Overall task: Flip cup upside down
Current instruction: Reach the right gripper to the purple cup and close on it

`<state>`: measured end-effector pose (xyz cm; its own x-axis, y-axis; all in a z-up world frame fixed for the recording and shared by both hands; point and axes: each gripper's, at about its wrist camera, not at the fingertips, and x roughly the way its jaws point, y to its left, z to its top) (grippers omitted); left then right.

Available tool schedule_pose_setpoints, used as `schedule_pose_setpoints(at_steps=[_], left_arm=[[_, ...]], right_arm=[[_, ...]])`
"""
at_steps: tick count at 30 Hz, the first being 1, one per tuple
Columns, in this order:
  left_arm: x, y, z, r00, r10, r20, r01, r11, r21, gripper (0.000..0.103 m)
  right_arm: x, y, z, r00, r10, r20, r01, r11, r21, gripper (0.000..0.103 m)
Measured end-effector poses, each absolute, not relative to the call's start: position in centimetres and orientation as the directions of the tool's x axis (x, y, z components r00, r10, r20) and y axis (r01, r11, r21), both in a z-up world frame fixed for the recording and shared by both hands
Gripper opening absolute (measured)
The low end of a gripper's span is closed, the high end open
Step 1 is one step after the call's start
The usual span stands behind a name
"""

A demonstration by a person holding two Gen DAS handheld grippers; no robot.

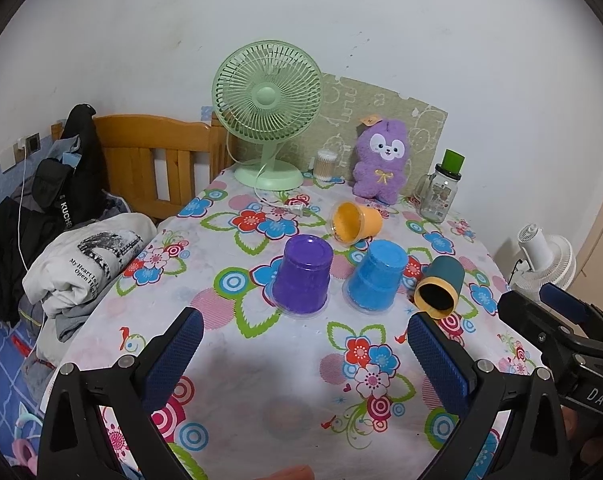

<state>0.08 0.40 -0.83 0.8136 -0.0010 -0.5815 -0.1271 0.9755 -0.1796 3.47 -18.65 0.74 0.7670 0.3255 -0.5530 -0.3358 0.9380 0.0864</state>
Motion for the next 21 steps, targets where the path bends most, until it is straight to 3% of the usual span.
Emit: schedule_pose_setpoints(at_steps=[12,21], left_arm=[[1.0,2.1,-2.3,0.789,0.028,-0.614,-0.176,0.967,-0.182,0.103],[3.9,5.4,-5.1,0.723,0.063,-0.687,-0.241,0.956,-0.165,0.103]], right_arm=[[5.7,-16.1,-0.2,0.716,0.360,-0.598,-0.385,0.918,0.091,0.099],[10.3,-11.4,-2.1,0.642,0.393,-0.659,-0.448,0.889,0.094,0.099]])
